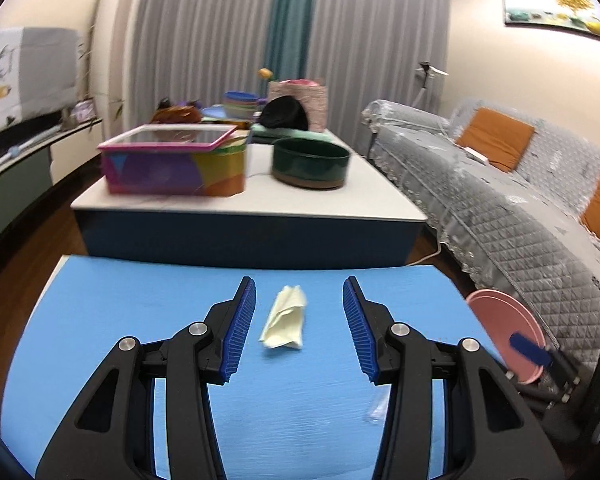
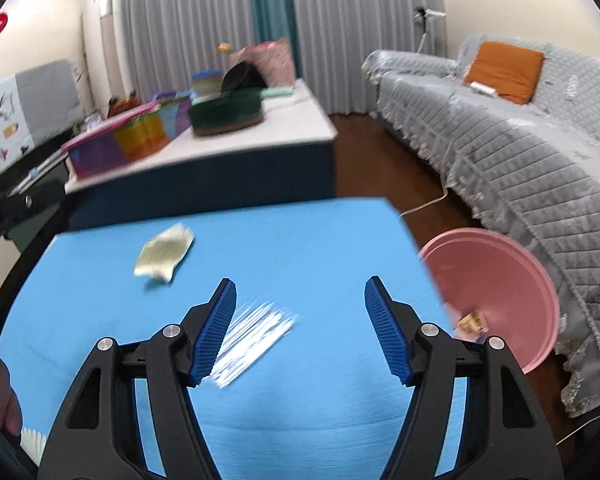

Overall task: Collect trash
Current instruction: 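Move both open grippers back over the table trash, then grasp the cream paper tissue with the left gripper while the right grasps the clear straw pack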

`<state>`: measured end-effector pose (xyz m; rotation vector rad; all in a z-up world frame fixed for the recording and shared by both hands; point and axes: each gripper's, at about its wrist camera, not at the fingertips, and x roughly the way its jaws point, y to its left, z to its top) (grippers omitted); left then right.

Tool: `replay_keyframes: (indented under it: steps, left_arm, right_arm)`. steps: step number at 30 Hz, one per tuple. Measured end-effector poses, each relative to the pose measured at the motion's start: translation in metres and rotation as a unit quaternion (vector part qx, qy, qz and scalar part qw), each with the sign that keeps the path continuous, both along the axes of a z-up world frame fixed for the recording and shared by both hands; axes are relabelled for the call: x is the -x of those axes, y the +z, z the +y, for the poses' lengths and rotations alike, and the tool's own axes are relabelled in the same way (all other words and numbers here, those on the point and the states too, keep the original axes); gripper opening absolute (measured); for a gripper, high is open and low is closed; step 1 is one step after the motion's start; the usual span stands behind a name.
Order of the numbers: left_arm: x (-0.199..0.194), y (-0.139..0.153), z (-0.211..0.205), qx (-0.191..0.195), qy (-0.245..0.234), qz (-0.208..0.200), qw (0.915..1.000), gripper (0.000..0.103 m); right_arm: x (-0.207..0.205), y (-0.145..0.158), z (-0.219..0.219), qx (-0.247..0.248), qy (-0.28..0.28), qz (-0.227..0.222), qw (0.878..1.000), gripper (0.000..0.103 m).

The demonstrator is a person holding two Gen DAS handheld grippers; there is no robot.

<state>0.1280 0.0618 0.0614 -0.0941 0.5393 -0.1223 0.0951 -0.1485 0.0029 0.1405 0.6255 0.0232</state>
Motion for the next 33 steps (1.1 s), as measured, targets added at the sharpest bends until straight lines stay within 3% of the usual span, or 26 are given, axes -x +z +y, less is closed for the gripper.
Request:
replay_keyframes:
  steps: [6,12,23,29,33]
  left_arm:
    - [-0.009,-0.010,0.016,-0.002,0.022,0.004,0.9997,0.045]
    - [-0.022,-0.024,0.025,0.004,0.037,0.019,0.9991,0.045]
    - [-0.048,-0.057,0.018,-0.008,0.034,0.055,0.9979,0.045]
    - [-0.062,-0.076,0.003,-0.017,0.012,0.076,0.9969,0.045]
    - [-0.074,-0.088,0.000,-0.009,0.008,0.092,0.9957,0.045]
  right_arm:
    - [-0.019,-0.028,0.027,-0.004,0.017,0.039,0.999,0.068]
    - [-0.037,-0.053,0.042,-0.018,0.029,0.082,0.996,0.078]
    - [-0.055,-0.070,0.044,0.004,0.027,0.128,0.991,0.078]
    - [-0.061,-0.068,0.028,0.008,0.019,0.134,0.991,0.074]
    - [-0.065,-0.067,0.021,0.004,0.019,0.131,0.991,0.058]
